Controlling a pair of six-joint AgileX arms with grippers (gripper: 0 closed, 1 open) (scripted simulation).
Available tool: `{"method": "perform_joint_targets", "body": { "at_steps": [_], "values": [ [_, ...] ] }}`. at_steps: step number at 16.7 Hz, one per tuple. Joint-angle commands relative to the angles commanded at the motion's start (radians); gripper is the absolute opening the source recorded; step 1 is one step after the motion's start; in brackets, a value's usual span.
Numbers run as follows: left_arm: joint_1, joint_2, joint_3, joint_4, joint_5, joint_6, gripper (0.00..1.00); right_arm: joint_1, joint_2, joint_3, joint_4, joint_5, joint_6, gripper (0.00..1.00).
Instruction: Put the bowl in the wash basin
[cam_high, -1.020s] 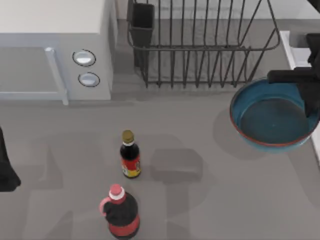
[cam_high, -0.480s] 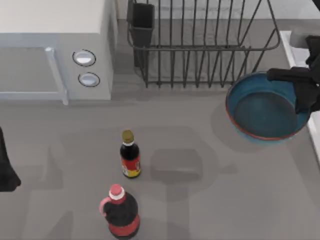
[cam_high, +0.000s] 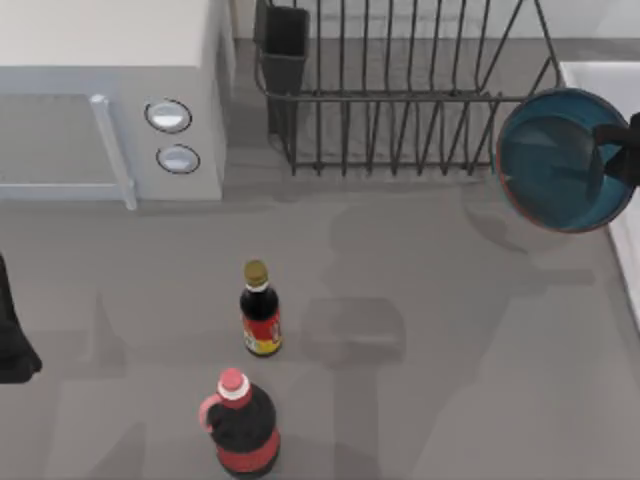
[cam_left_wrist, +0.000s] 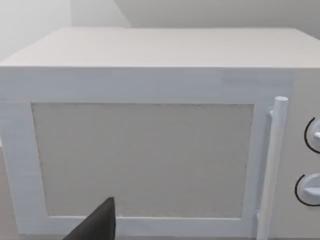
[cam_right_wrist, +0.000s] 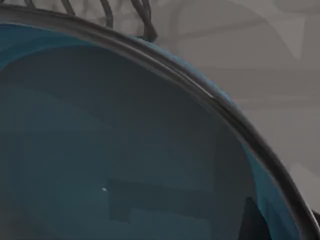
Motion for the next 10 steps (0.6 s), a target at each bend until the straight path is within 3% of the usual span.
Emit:
{"method": "perform_joint_targets", "body": {
  "at_steps": [5,10],
  "values": [
    [0.000,0.000,0.000,0.000,0.000,0.000,1.00,-0.198,-0.047,-0.253,0.588,-0.111,-0.074,0.00],
    [0.000,0.000,0.000,0.000,0.000,0.000,1.00,-0.379,-0.113,-0.409,0.993,-0.175,-0.138,0.00]
  ]
}}
